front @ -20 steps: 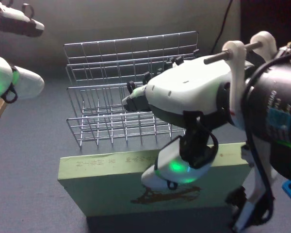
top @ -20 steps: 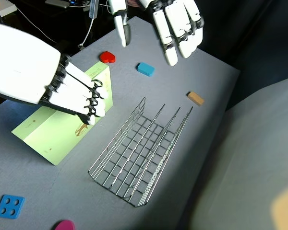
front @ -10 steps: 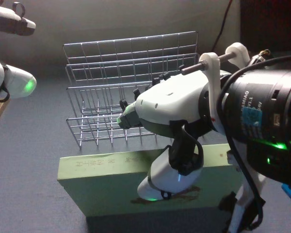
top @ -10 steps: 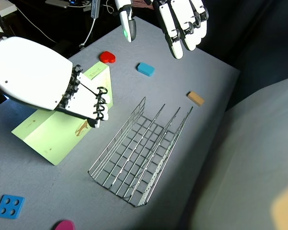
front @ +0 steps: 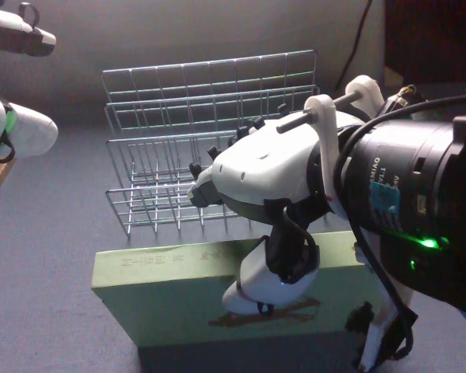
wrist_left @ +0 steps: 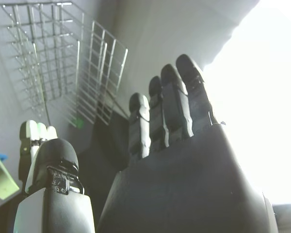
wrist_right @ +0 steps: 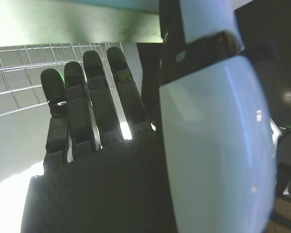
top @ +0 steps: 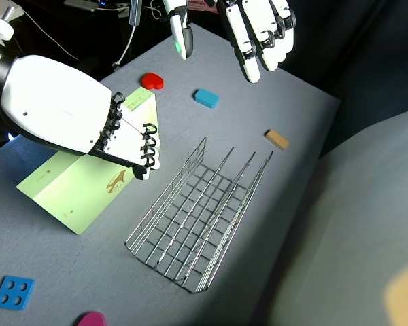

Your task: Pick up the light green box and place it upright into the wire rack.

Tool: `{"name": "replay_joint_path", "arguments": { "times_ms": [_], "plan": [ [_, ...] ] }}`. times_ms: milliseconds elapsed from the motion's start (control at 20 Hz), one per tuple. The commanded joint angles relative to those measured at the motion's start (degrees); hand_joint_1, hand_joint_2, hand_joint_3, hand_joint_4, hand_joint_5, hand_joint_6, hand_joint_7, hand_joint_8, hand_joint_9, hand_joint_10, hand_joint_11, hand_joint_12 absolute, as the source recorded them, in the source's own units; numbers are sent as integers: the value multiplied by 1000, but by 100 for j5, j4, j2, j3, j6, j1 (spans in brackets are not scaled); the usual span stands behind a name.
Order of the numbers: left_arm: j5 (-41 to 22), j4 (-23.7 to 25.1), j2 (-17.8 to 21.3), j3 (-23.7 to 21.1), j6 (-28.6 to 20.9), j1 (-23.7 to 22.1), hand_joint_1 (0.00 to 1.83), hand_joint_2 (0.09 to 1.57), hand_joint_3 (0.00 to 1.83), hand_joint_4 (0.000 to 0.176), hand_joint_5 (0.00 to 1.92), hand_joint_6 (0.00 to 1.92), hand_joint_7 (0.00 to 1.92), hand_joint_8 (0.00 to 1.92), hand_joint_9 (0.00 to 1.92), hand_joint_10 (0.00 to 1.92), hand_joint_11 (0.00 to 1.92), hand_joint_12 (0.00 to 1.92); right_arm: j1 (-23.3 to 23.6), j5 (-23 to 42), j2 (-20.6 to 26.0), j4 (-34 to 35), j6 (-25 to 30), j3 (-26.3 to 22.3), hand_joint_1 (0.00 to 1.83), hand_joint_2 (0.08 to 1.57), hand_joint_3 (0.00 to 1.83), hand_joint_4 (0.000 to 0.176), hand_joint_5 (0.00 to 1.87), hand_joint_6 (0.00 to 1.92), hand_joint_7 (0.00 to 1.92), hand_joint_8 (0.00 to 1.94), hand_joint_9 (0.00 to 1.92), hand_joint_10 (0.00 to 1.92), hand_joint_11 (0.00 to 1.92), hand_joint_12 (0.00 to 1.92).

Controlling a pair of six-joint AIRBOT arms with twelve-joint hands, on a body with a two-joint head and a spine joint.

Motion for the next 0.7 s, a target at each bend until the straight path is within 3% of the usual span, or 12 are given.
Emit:
{"name": "replay_joint_path", "arguments": {
  "times_ms": [0, 200, 300, 350, 400, 550, 600, 650],
  "plan": [
    [-346, 345, 31, -30, 32, -88, 234, 1195, 2, 94, 178, 0, 181, 2, 191, 0, 0, 520, 36, 209, -11, -375, 4, 4, 824, 984, 5, 0, 336, 8, 388, 8, 313, 12, 0, 1042],
    [-321, 345, 37, -33, 32, -87, 209, 1207, 6, 94, 175, 1, 186, 3, 199, 3, 0, 521, 36, 165, -11, -389, -37, 4, 826, 1023, 4, 0, 428, 9, 505, 4, 427, 17, 50, 1110],
    [-303, 345, 41, -33, 33, -87, 209, 1207, 5, 94, 184, 4, 173, 0, 191, 0, 0, 521, 14, 147, -11, -389, -73, 2, 888, 1058, 2, 0, 594, 18, 698, 11, 640, 35, 331, 1109],
    [-302, 345, 43, -32, 33, -87, 209, 1207, 5, 94, 184, 4, 173, 0, 191, 0, 0, 521, 9, 142, -11, -389, -78, 0, 888, 1058, 2, 0, 594, 18, 698, 11, 640, 35, 331, 1109],
    [-302, 345, 47, -31, 33, -88, 209, 1208, 4, 94, 178, 1, 171, 0, 186, 0, 0, 519, 8, 139, -11, -389, -87, -1, 958, 1063, 0, 0, 745, 23, 829, 12, 802, 46, 503, 1103],
    [-283, 345, 54, -34, 33, -88, 209, 1208, 4, 94, 178, 1, 171, 0, 187, 0, 0, 519, 37, 140, -11, -389, -93, -1, 1067, 1064, 0, 0, 909, 42, 1037, 48, 1023, 110, 706, 1195],
    [-283, 345, 58, -34, 33, -88, 210, 1210, 5, 94, 177, 1, 178, 3, 194, 3, 0, 518, 45, 140, -11, -393, -104, -1, 1216, 1102, 3, 0, 864, 821, 1106, 717, 1077, 182, 809, 1208],
    [-283, 345, 58, -35, 33, -88, 210, 1212, 5, 94, 178, 1, 186, 6, 198, 5, 0, 517, 53, 140, -10, -396, -109, -1, 1242, 1130, 2, 0, 820, 1020, 1067, 965, 1066, 384, 848, 1263]
  ]
}}
